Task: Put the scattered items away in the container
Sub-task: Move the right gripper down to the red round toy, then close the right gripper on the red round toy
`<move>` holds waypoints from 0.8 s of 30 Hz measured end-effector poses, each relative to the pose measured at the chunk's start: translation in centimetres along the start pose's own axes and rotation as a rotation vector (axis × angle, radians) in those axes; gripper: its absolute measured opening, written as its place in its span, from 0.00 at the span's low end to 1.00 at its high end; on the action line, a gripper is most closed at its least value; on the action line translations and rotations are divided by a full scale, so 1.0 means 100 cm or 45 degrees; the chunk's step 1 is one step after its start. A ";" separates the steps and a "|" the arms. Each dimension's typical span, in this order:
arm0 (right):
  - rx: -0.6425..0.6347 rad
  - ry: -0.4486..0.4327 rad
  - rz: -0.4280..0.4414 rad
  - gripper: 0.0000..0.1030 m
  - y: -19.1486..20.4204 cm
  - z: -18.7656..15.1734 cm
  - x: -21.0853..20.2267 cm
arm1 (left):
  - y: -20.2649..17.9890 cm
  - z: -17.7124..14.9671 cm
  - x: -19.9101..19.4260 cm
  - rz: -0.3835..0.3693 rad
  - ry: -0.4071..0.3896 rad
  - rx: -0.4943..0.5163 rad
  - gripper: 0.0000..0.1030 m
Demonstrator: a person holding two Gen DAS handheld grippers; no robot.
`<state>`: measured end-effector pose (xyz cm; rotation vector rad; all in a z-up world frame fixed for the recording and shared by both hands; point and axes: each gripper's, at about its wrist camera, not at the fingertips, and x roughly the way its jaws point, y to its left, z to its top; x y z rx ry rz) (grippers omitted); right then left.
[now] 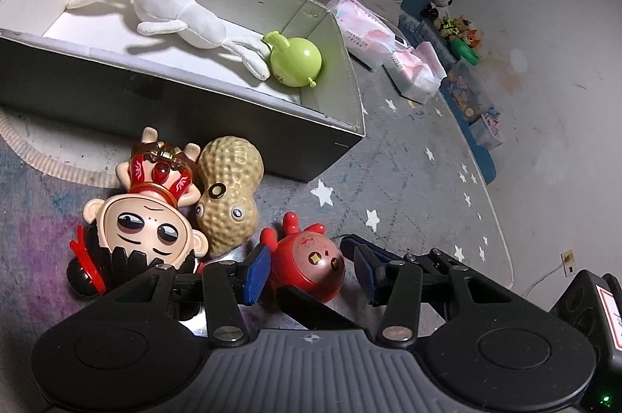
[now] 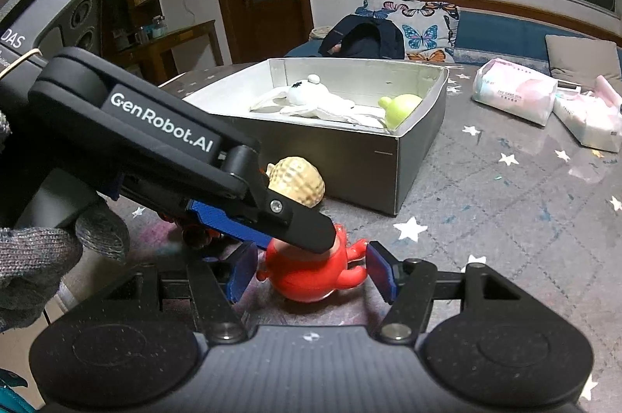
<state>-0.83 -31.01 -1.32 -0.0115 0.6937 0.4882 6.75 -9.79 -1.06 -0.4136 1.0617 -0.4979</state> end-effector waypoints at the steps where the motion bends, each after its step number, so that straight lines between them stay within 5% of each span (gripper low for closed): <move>1: -0.001 0.002 -0.002 0.61 0.000 0.000 0.000 | -0.001 0.000 0.000 0.003 0.001 0.005 0.49; 15: 0.007 0.023 -0.004 0.60 -0.002 -0.002 0.005 | -0.007 -0.003 0.008 0.028 0.019 0.020 0.46; 24: -0.006 0.016 0.003 0.51 0.001 -0.002 0.003 | -0.008 -0.003 0.008 0.029 0.010 0.031 0.46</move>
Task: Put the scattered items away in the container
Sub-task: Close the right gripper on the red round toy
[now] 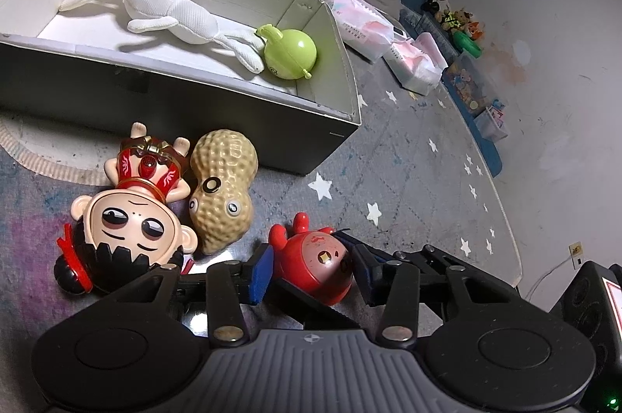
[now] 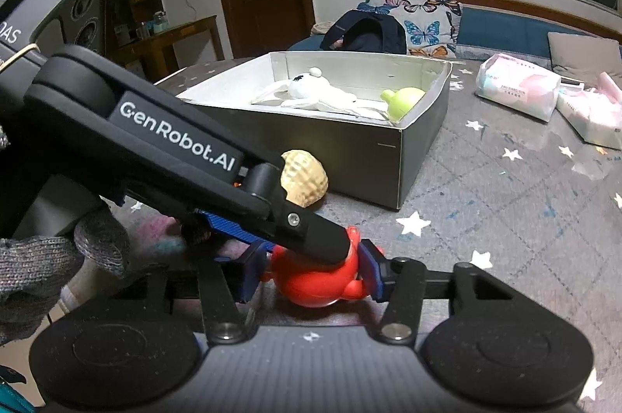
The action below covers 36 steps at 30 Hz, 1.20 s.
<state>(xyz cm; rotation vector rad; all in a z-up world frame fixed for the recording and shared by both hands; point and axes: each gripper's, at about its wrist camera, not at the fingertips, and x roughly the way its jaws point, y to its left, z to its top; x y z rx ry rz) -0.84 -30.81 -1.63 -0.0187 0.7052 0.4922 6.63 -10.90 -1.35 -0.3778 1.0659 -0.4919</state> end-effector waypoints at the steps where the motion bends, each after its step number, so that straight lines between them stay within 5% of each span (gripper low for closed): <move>1: 0.005 0.001 0.000 0.51 0.000 0.000 0.000 | 0.000 0.000 0.000 -0.001 -0.001 0.003 0.46; 27: -0.012 0.009 -0.017 0.51 0.004 -0.001 -0.002 | -0.002 -0.002 -0.003 -0.009 0.002 0.041 0.46; 36: -0.108 -0.105 -0.064 0.51 0.016 0.022 -0.024 | -0.015 0.011 -0.034 -0.066 -0.107 0.082 0.46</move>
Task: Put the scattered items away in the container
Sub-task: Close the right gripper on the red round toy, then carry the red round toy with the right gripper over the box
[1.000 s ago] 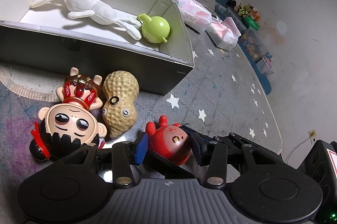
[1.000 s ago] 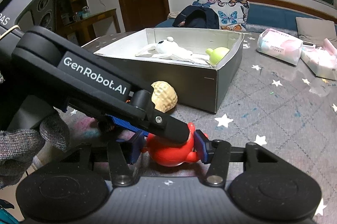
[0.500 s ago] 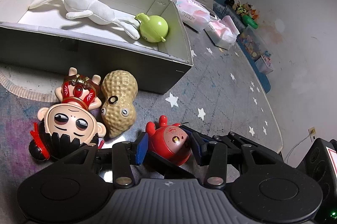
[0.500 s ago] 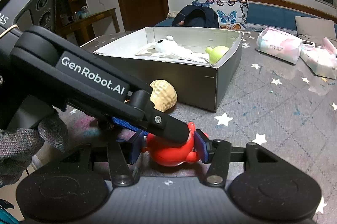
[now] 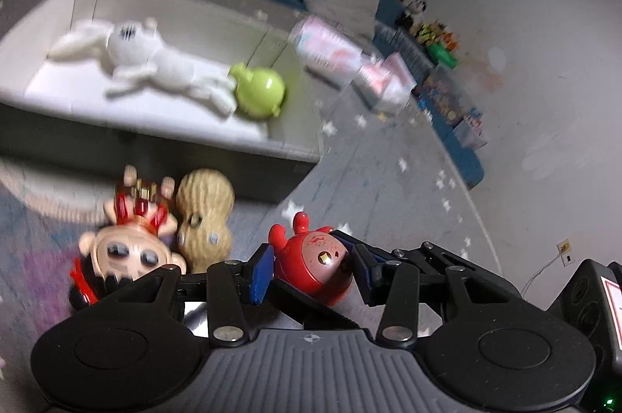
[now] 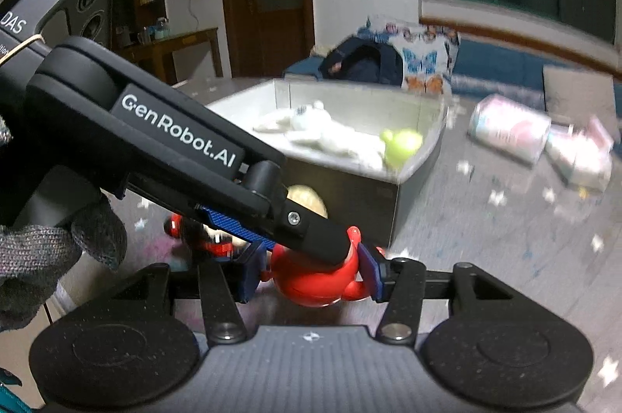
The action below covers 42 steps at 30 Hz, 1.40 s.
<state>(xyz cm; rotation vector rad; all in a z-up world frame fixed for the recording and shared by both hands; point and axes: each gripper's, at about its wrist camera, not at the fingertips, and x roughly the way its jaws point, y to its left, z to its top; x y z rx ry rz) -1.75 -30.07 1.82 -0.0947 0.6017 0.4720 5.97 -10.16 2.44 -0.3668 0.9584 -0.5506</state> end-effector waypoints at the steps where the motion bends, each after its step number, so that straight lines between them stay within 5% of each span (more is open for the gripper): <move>1: -0.015 -0.019 -0.004 0.51 0.001 0.005 -0.001 | -0.002 0.004 -0.004 -0.003 -0.021 0.008 0.46; 12: -0.103 -0.125 0.002 0.51 -0.009 0.074 0.029 | 0.004 0.073 -0.017 0.020 -0.177 0.033 0.46; 27: -0.004 0.106 0.090 0.51 -0.042 0.094 0.133 | 0.075 0.123 0.055 0.041 -0.019 -0.158 0.45; 42: -0.029 0.193 0.087 0.51 -0.051 0.091 0.157 | 0.096 0.132 0.077 0.005 0.053 -0.247 0.45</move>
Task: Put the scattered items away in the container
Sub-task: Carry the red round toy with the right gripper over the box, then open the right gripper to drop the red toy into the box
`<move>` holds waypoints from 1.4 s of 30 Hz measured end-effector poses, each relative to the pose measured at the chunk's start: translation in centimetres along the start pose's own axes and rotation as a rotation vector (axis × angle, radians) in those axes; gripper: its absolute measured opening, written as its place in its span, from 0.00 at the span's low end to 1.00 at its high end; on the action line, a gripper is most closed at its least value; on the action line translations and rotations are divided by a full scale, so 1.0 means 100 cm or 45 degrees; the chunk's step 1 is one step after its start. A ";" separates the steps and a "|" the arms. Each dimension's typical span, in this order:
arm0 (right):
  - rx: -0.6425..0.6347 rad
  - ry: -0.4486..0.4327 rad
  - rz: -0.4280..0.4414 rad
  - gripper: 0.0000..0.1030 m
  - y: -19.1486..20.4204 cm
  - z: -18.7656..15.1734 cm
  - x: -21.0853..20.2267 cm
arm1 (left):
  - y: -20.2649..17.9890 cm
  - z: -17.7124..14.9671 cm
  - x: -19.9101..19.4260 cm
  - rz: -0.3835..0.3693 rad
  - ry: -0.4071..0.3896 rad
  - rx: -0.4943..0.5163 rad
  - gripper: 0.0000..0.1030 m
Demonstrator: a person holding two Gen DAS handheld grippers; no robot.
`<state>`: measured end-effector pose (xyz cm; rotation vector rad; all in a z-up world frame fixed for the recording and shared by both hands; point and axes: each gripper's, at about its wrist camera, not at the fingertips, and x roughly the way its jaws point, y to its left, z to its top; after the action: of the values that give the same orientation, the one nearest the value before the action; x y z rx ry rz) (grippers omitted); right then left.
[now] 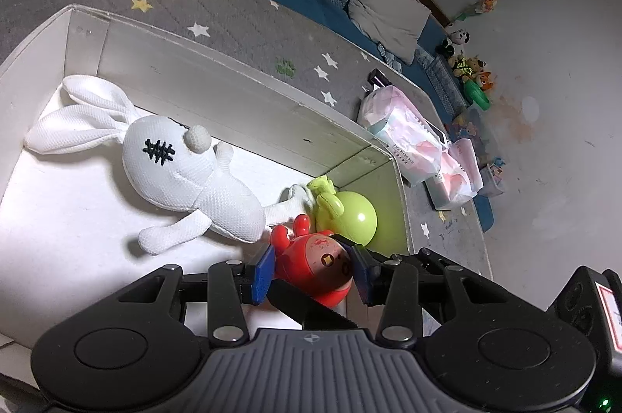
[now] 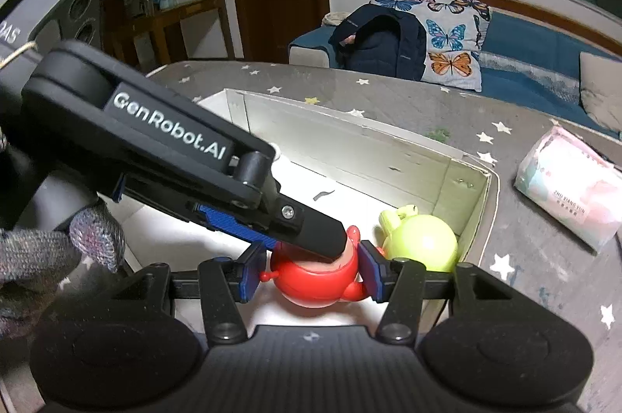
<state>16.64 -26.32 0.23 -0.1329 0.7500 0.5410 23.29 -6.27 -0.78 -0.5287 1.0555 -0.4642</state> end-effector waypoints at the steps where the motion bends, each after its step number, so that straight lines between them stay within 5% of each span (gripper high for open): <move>1: -0.010 0.002 -0.005 0.51 0.001 0.000 0.000 | 0.000 0.000 0.001 0.002 0.004 -0.002 0.45; 42: -0.009 -0.049 -0.064 0.51 0.003 -0.002 -0.020 | -0.008 -0.005 -0.012 -0.006 -0.041 -0.006 0.44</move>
<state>15.18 -26.98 1.41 -0.1470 0.7058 0.4968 22.23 -6.32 0.31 -0.5411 1.0252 -0.4563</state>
